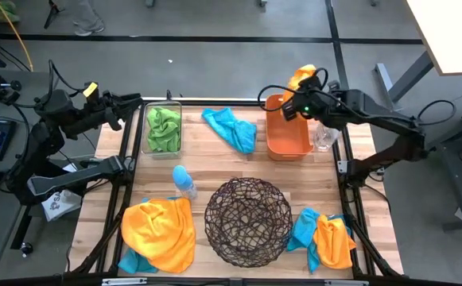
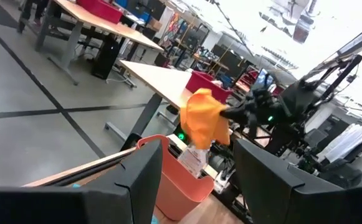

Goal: Sort microfiber towel by color & place in baskets
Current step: Put the top orange microfiber cloth into the orange bin

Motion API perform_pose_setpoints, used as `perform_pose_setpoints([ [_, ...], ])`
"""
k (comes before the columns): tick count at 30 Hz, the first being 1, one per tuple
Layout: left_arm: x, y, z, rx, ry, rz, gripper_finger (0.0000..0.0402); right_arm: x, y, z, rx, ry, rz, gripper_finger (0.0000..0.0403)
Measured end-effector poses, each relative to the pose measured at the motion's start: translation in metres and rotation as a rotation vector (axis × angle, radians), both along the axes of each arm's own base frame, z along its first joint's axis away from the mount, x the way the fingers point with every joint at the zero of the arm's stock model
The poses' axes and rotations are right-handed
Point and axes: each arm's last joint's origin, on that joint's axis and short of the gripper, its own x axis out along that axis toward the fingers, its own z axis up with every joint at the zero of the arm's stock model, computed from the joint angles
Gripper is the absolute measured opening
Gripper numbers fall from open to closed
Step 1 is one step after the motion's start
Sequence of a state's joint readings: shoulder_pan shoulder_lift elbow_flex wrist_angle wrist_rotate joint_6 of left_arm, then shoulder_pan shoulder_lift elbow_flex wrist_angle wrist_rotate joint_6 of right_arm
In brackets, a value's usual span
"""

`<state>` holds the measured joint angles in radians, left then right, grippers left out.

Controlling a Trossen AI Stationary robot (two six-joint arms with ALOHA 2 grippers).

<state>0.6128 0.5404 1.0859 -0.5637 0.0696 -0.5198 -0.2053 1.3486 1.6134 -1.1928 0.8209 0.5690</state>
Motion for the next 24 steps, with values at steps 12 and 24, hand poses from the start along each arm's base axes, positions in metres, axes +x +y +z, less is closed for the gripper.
perform_pose_setpoints([
  [12,0.000,0.000,0.005,0.013,-0.056,-0.009,0.0186,-0.002,-0.029,-0.142,0.230,0.036,-0.072,0.0000],
  [24,0.000,0.000,0.005,0.009,-0.059,-0.010,0.0186,0.000,-0.031,-0.148,0.362,0.028,0.060,0.0001],
])
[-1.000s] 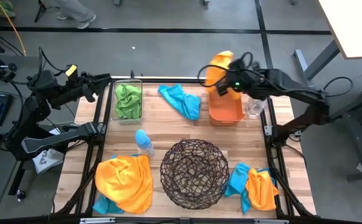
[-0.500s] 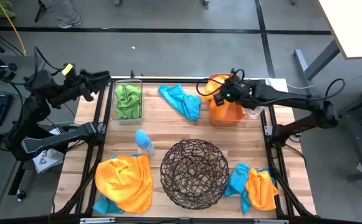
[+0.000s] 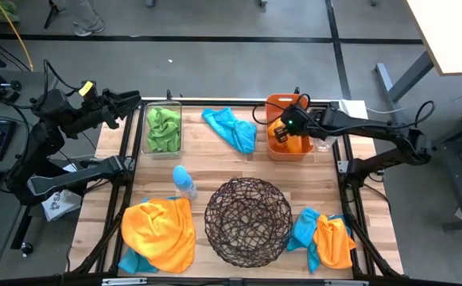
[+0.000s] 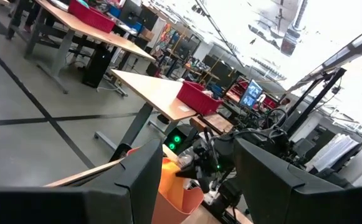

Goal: Sort microfiber towel by color & place in baskets
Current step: Put the top orange microfiber cloth into the orange bin, then put the right orange microfiber cloth into the orange bin

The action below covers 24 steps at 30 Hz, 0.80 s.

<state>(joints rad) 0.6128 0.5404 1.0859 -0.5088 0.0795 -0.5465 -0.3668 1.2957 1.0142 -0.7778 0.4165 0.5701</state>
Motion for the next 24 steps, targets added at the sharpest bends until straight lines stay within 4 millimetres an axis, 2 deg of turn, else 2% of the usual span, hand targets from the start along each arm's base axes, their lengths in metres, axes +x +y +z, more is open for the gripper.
perform_pose_setpoints([
  [3,0.000,0.000,0.000,0.000,0.000,0.000,0.0186,0.002,-0.002,0.001,0.020,-0.023,0.036,0.0015],
  [5,0.000,0.000,0.000,0.000,0.000,0.000,0.0186,0.000,-0.004,0.000,0.060,-0.027,0.050,0.0042],
  [12,0.000,0.000,0.000,0.000,0.000,0.000,0.0186,-0.005,-0.006,0.004,0.215,-0.077,0.202,0.0188],
  [14,0.000,0.000,0.000,0.004,0.002,0.000,0.0186,-0.011,-0.005,0.014,0.252,-0.071,0.208,0.0227],
  [18,0.000,0.000,0.000,0.006,0.003,0.001,0.0186,-0.028,0.004,0.051,0.232,-0.105,0.211,0.0279],
  [21,0.000,0.000,0.000,0.006,0.003,0.001,0.0186,-0.044,0.023,0.077,0.241,-0.191,0.238,0.0292],
  [24,0.000,0.000,0.000,0.007,0.003,0.001,0.0186,-0.064,0.049,0.087,0.361,-0.257,0.250,0.0292],
])
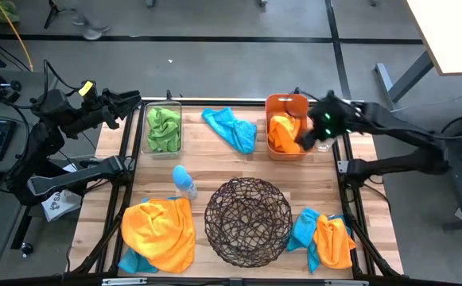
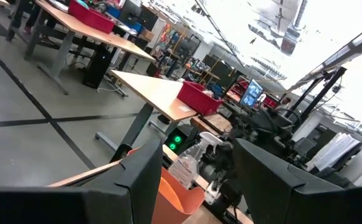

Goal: Sort microfiber towel by color & place in baskets
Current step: Put the right orange microfiber cloth into the orange bin

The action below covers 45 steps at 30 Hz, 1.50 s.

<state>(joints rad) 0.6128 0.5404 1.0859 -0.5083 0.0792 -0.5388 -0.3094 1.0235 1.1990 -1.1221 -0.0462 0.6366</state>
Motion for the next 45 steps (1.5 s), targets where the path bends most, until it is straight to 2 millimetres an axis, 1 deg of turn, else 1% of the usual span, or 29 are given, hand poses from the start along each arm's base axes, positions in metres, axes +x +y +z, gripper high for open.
perform_pose_setpoints([
  [2,0.000,0.000,0.000,0.001,0.000,0.000,0.0186,-0.013,0.021,-0.006,0.128,0.050,0.031,0.0290],
  [4,0.000,0.000,0.000,0.001,0.000,0.000,0.0186,-0.023,0.041,-0.019,0.254,0.130,0.071,0.0288],
  [6,0.000,0.000,0.000,0.009,0.005,0.000,0.0186,-0.028,0.061,-0.033,0.367,0.188,0.112,0.0287],
  [11,0.000,0.000,0.000,0.026,0.013,0.001,0.0186,-0.030,0.107,-0.070,0.649,0.353,0.260,0.0286],
  [13,0.000,0.000,0.000,0.034,0.018,0.001,0.0186,-0.030,0.121,-0.085,0.717,0.429,0.310,0.0286],
  [15,0.000,0.000,0.000,0.040,0.021,0.001,0.0186,-0.033,0.132,-0.101,0.749,0.524,0.322,0.0286],
  [19,0.000,0.000,0.000,0.041,0.022,0.002,0.0186,-0.038,0.141,-0.132,0.723,0.685,0.270,0.0286],
  [22,0.000,0.000,0.001,0.043,0.018,0.002,0.0186,-0.038,0.145,-0.149,0.700,0.745,0.244,0.0286],
  [29,0.000,0.000,0.002,0.052,0.005,0.002,0.0186,-0.028,0.152,-0.165,0.675,0.757,0.263,0.0286],
  [33,0.000,0.000,0.004,0.060,-0.006,0.002,0.0186,-0.023,0.155,-0.174,0.645,0.805,0.254,0.0286],
  [38,0.000,0.000,0.004,0.059,-0.007,0.002,0.0186,-0.018,0.158,-0.187,0.617,0.867,0.288,0.0283],
  [40,0.000,0.000,0.004,0.059,-0.008,0.002,0.0186,-0.017,0.159,-0.190,0.621,0.887,0.308,0.0270],
  [42,0.000,0.000,0.004,0.059,-0.008,0.002,0.0186,-0.017,0.160,-0.192,0.624,0.898,0.318,0.0238],
  [44,0.000,0.000,0.003,0.059,-0.007,0.002,0.0186,-0.017,0.160,-0.191,0.629,0.903,0.319,0.0185],
  [45,0.000,0.000,0.004,0.059,-0.007,0.002,0.0186,-0.016,0.161,-0.189,0.628,0.902,0.324,0.0148],
])
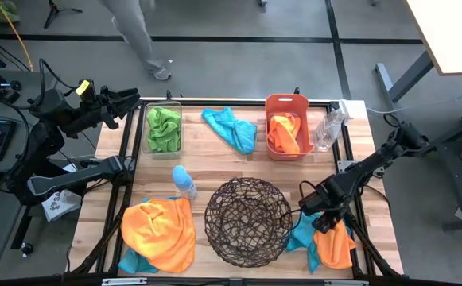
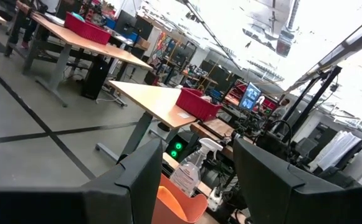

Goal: Sort microfiber towel by color & place in baskets
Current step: Put the right orange microfiber cloth into the orange bin

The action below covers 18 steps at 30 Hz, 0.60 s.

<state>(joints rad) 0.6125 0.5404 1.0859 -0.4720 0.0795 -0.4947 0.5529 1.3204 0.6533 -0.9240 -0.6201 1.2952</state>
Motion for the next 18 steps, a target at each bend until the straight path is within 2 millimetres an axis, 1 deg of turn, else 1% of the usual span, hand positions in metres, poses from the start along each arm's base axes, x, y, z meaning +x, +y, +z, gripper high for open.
perform_pose_setpoints([
  [2,0.000,0.000,0.000,0.001,0.000,0.000,0.0186,0.003,0.002,0.009,0.018,-0.028,0.024,0.0058],
  [3,0.000,0.000,0.000,0.001,0.000,0.000,0.0186,0.005,0.003,0.016,0.028,-0.047,0.039,0.0030],
  [4,0.000,0.000,0.000,0.003,-0.002,0.000,0.0186,0.007,0.004,0.024,0.038,-0.064,0.052,0.0020],
  [6,0.000,0.000,0.001,0.006,-0.006,0.000,0.0186,0.014,0.005,0.044,0.078,-0.115,0.075,0.0022],
  [9,0.000,0.000,0.002,0.022,-0.013,0.001,0.0186,0.023,0.005,0.081,0.138,-0.225,0.114,0.0006],
  [11,0.000,0.000,0.003,0.033,-0.018,0.002,0.0186,0.031,0.004,0.110,0.195,-0.350,0.148,0.0007],
  [13,0.000,0.000,0.004,0.039,-0.026,0.002,0.0186,0.037,0.001,0.144,0.238,-0.519,0.178,0.0010],
  [16,-0.001,0.000,0.006,0.053,-0.046,0.002,0.0186,0.043,-0.013,0.194,0.178,-0.772,0.153,0.0003],
  [18,-0.001,-0.001,0.008,0.061,-0.057,0.002,0.0186,0.044,-0.027,0.224,0.062,-0.941,0.114,0.0004],
])
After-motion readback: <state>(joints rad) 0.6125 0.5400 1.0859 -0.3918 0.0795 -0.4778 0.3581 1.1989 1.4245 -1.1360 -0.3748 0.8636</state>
